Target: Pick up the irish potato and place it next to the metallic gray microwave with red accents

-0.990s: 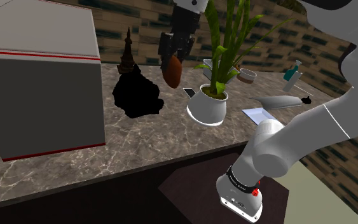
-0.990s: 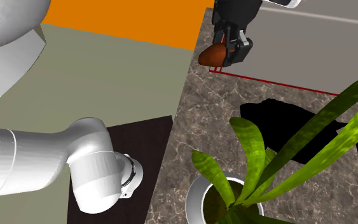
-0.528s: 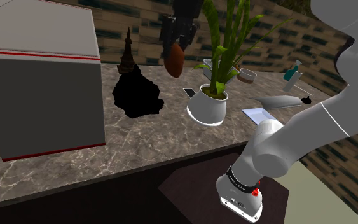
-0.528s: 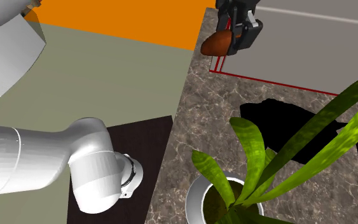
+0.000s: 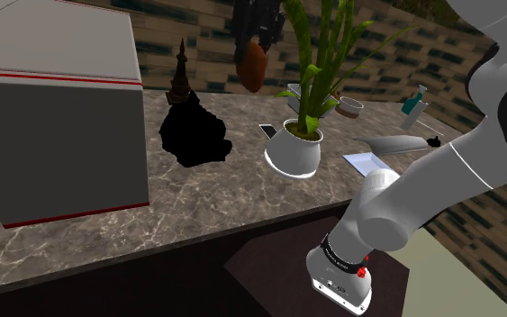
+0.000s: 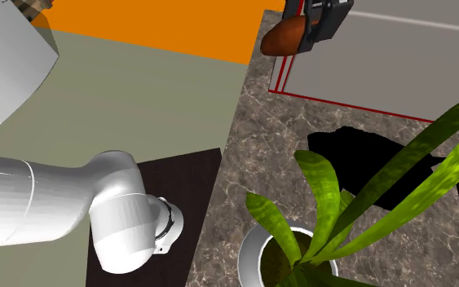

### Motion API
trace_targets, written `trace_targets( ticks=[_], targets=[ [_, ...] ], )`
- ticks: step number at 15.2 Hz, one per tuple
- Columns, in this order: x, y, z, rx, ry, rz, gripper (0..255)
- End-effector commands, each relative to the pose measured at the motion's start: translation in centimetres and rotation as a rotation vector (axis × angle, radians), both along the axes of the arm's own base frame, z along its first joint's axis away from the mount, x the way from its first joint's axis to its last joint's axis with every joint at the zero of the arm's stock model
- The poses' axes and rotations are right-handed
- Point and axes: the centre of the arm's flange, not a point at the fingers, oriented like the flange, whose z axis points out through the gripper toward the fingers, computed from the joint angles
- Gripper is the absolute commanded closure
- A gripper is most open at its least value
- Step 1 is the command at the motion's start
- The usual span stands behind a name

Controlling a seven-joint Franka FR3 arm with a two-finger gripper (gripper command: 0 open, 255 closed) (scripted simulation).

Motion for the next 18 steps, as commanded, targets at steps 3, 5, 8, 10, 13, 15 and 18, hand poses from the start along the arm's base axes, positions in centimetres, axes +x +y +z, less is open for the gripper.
trace_targets(
  ticks=[3,5,8,10,13,15,18],
  targets=[
    [0.0,0.1,2.2,0.000,0.000,0.000,255],
    [0.0,0.1,2.9,0.000,0.000,0.000,255],
    [3.7,1.5,3.0,0.000,0.000,0.000,255],
    [6.1,2.4,3.0,0.000,0.000,0.000,255],
    [9.8,3.8,3.0,0.000,0.000,0.000,255],
    [11.6,4.4,2.5,0.000,0.000,0.000,255],
    [11.6,4.4,0.9,0.000,0.000,0.000,255]
  ],
)
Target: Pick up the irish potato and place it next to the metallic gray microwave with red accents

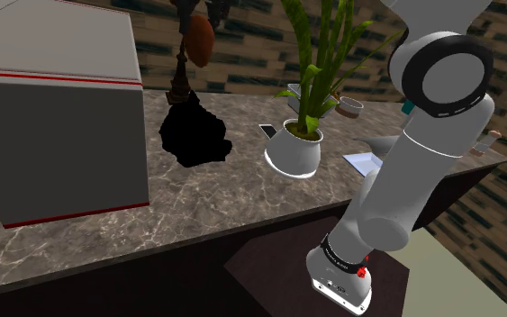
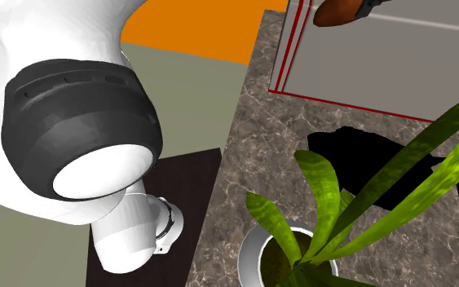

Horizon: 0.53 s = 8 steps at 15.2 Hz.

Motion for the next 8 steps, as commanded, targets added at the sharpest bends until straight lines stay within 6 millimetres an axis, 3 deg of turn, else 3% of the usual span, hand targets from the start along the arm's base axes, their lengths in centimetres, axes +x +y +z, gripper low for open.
trace_targets(
  ticks=[1,8],
  targets=[
    [0.1,0.0,-1.0,0.000,-0.001,0.000,255],
    [0.1,0.0,-4.7,0.000,-0.001,0.000,255]
  ],
)
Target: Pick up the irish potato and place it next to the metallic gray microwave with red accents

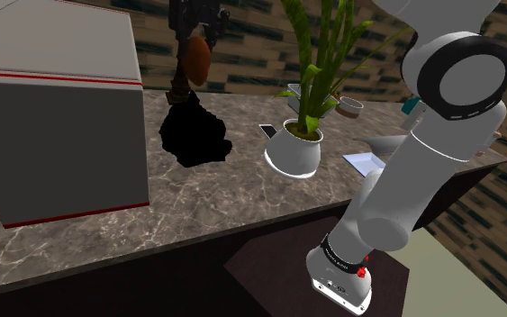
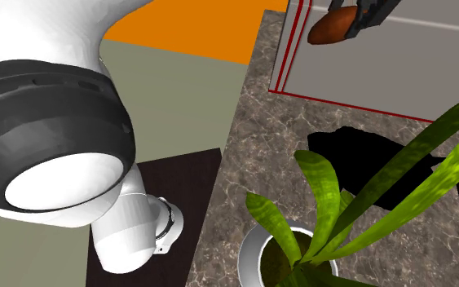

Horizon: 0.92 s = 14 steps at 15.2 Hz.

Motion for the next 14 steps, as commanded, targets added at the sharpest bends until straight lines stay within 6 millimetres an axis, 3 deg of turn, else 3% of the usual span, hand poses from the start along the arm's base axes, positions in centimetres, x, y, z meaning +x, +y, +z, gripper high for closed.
trace_targets(
  ticks=[1,14],
  targets=[
    [-0.1,0.0,-1.2,0.000,0.000,0.000,255],
    [-0.1,0.0,-8.1,0.000,0.000,0.000,255]
  ],
)
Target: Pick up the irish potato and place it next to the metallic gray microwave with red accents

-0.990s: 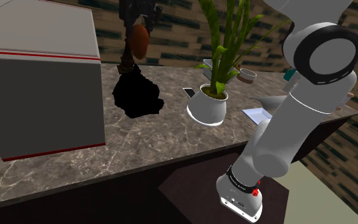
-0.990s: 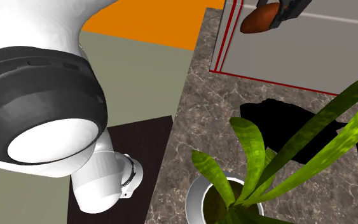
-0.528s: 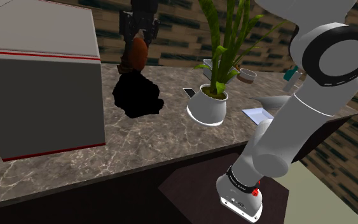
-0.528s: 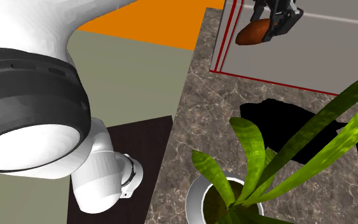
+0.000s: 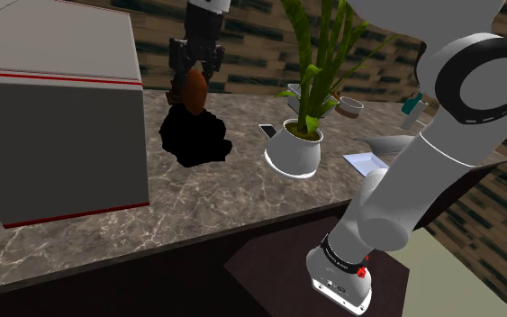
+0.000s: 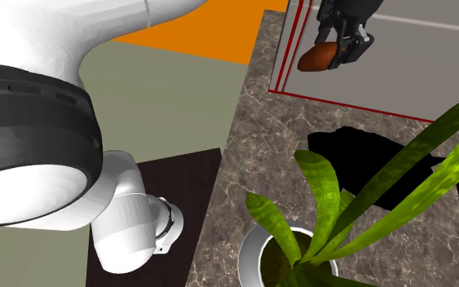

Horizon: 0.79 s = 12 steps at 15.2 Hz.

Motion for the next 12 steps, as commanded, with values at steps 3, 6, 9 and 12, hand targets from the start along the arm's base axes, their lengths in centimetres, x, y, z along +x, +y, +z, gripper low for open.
trace_targets(
  ticks=[3,6,9,12],
  targets=[
    [0.0,0.1,-2.2,0.000,0.000,0.000,255],
    [0.0,0.1,-3.8,0.000,0.000,0.000,255],
    [0.0,0.1,-5.4,0.000,0.000,0.000,255],
    [0.0,0.1,-6.9,0.000,0.000,0.000,255]
  ],
)
